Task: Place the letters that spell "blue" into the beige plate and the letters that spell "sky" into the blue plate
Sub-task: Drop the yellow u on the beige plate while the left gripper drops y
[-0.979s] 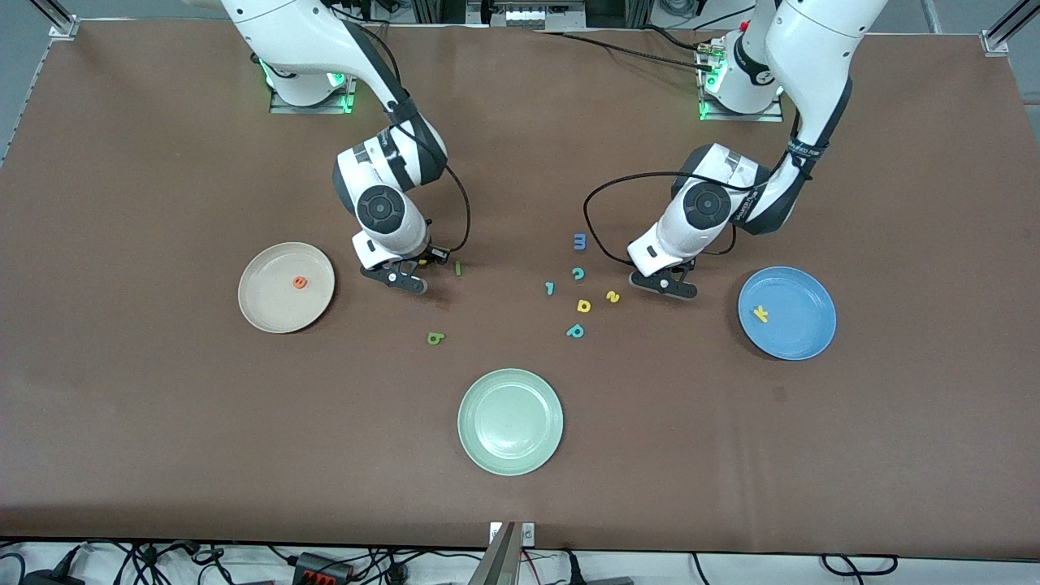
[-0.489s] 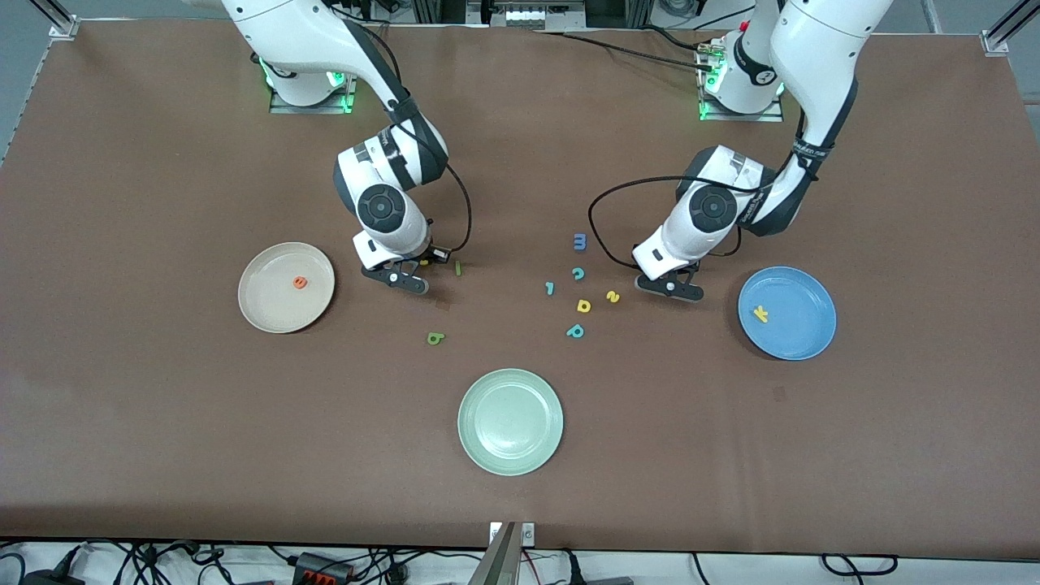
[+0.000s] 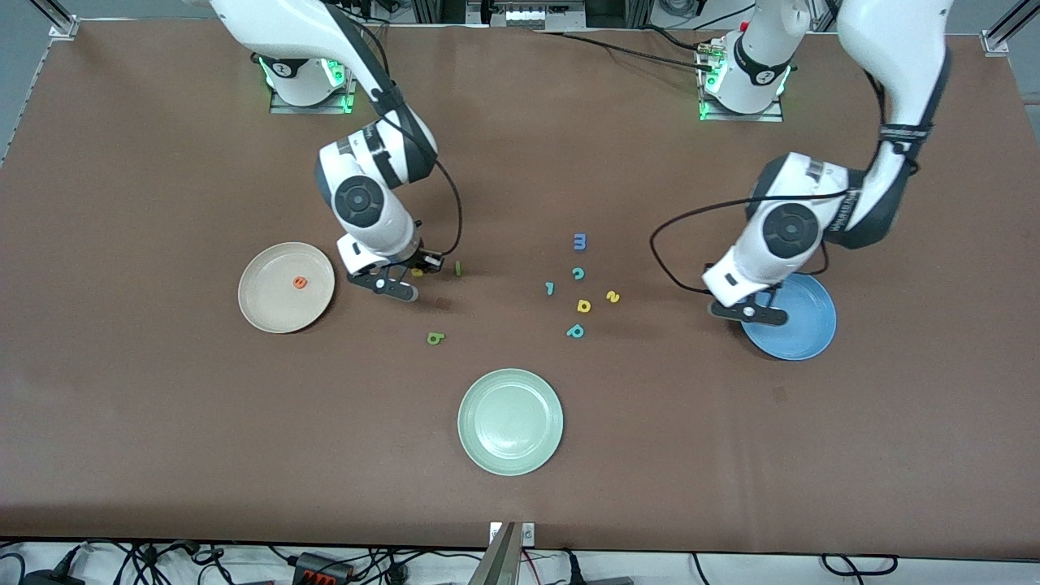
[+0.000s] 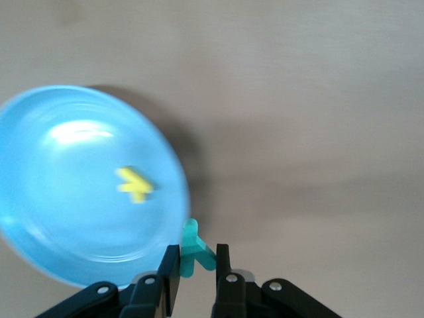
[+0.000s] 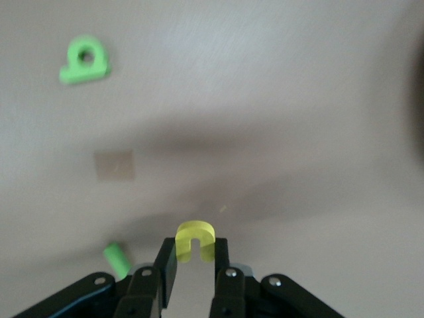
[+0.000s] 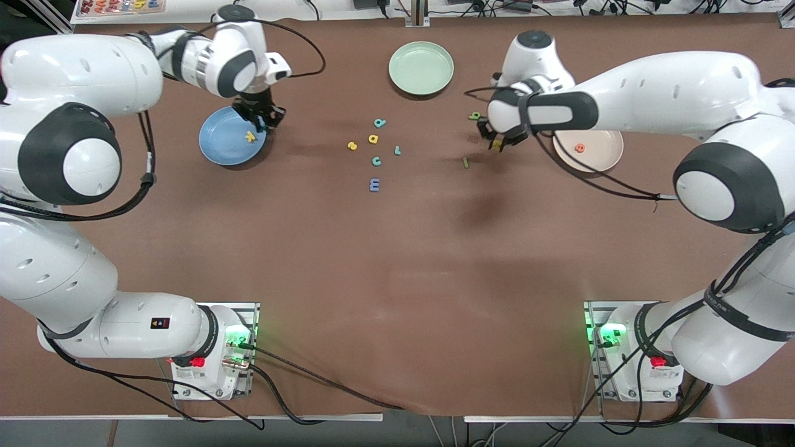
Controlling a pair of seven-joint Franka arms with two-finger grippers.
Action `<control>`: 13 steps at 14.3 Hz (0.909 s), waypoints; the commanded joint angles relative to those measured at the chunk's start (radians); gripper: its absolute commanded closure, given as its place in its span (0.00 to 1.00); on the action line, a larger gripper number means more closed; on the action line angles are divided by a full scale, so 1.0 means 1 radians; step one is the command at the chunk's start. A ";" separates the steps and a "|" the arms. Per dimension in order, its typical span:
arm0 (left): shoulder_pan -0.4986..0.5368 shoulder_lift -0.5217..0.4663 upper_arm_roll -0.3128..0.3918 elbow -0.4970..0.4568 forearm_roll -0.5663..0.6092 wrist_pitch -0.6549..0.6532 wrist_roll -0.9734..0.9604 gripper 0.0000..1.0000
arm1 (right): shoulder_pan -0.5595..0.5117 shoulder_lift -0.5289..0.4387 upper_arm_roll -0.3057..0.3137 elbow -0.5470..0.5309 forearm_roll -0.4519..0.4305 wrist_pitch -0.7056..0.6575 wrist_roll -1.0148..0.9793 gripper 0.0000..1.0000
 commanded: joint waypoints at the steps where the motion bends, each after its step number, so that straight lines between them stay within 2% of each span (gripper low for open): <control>1: 0.108 0.032 -0.010 0.005 0.048 -0.007 0.068 0.82 | -0.071 -0.037 -0.062 -0.007 -0.005 -0.084 -0.180 0.72; 3: 0.148 0.053 -0.010 0.005 0.053 -0.005 0.088 0.68 | -0.100 -0.041 -0.108 -0.007 -0.005 -0.126 -0.274 0.72; 5: 0.144 0.052 -0.020 0.008 0.050 -0.008 0.090 0.00 | -0.113 -0.041 -0.160 -0.009 -0.005 -0.175 -0.360 0.72; 8: 0.121 0.044 -0.062 0.021 0.051 -0.020 0.081 0.00 | -0.131 -0.028 -0.168 -0.024 -0.005 -0.209 -0.386 0.72; 11: 0.107 0.061 -0.189 0.048 0.051 0.000 0.082 0.00 | -0.146 0.005 -0.168 -0.026 -0.005 -0.197 -0.392 0.70; 12: 0.089 0.093 -0.214 0.068 0.053 0.038 0.087 0.00 | -0.148 0.006 -0.168 -0.026 -0.005 -0.197 -0.411 0.69; 13: 0.058 0.104 -0.217 0.070 0.054 0.088 0.097 0.00 | -0.154 0.006 -0.168 -0.026 -0.005 -0.197 -0.421 0.55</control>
